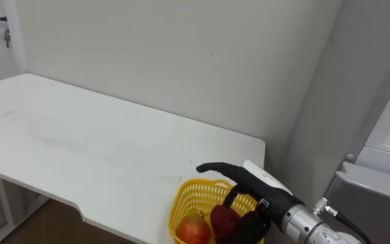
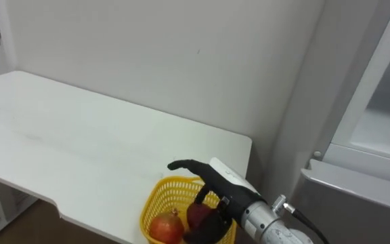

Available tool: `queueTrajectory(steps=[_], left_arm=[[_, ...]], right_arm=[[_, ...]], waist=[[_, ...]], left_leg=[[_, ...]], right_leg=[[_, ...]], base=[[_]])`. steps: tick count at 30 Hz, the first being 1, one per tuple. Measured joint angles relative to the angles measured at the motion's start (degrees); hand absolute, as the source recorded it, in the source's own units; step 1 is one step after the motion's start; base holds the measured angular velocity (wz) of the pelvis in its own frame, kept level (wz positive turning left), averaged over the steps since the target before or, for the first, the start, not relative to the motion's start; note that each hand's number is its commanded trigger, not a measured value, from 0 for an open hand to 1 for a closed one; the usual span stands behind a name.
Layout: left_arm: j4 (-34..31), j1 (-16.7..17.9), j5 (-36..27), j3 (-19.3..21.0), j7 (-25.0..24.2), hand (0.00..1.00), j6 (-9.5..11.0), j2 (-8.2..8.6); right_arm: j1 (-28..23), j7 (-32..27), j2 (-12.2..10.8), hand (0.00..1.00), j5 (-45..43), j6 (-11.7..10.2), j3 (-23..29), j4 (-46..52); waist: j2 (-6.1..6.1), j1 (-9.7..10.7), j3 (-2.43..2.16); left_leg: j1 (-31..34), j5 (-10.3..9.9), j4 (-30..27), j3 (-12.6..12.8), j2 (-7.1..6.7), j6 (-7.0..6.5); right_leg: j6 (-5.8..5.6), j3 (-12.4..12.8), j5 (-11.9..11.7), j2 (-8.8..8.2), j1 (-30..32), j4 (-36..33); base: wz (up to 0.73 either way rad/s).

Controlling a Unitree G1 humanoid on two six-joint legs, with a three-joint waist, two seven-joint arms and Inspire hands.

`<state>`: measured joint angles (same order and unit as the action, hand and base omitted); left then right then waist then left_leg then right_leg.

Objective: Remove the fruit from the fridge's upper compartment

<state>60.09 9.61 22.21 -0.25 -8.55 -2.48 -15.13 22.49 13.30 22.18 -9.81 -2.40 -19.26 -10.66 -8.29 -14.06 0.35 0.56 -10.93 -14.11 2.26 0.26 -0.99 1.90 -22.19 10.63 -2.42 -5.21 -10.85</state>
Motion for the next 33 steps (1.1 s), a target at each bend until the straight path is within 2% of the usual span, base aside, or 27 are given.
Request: queueTrajectory(steps=[11, 19, 28, 31, 33], left_arm=[[-0.1, -0.1, -0.1, 0.1, 0.1, 0.00, 0.0, -0.01], [-0.3, -0.1, -0.1, 0.0, 0.4, 0.00, 0.0, -0.01], [-0.4, 0.2, 0.0, 0.0, 0.9, 0.00, -0.1, 0.21], [-0.5, 0.1, 0.9, 0.2, 1.2, 0.00, -0.1, 0.96], [-0.5, 0.2, 0.9, 0.1, 1.3, 0.00, -0.1, 1.43]], right_arm=[[0.0, 0.0, 0.0, 0.00, -0.5, 0.0, 0.0, 0.0], [0.0, 0.0, 0.0, 0.00, -0.5, 0.1, 0.0, 0.0], [-0.1, -0.1, 0.0, 0.00, -0.2, 0.1, 0.4, 0.1], [-0.8, -0.3, -0.1, 0.00, 0.5, 0.1, 1.3, 2.3], [-1.2, -0.4, -0.2, 0.00, 1.2, 0.1, 2.2, 4.4]], waist=[[0.11, -0.3, 0.17], [0.61, 0.1, 0.60], [0.77, 1.3, 0.52], [1.31, 1.4, 0.32], [1.79, 1.4, 0.03]], left_leg=[[0.9, -0.2, -0.6, -0.1, -0.19, -0.23], [1.0, -0.2, -0.5, -0.1, -0.22, -0.24], [0.9, -0.3, -0.6, 0.0, -0.22, -0.28], [0.9, -0.5, -0.6, 0.5, -0.11, -0.29], [0.8, -0.6, -0.6, 0.8, -0.08, -0.30]], right_leg=[[-0.07, 0.1, 0.1, -0.06, 0.4, 0.4], [-0.14, 0.1, 0.0, 0.00, 0.3, 1.0], [-0.21, 0.2, 0.0, 0.00, 0.3, 0.9], [-0.21, 0.4, 0.0, 0.06, 0.3, 0.9], [-0.21, 0.8, 0.0, 0.08, 0.3, 0.9]], base=[[0.01], [0.00], [-0.01], [-0.04], [-0.06]])
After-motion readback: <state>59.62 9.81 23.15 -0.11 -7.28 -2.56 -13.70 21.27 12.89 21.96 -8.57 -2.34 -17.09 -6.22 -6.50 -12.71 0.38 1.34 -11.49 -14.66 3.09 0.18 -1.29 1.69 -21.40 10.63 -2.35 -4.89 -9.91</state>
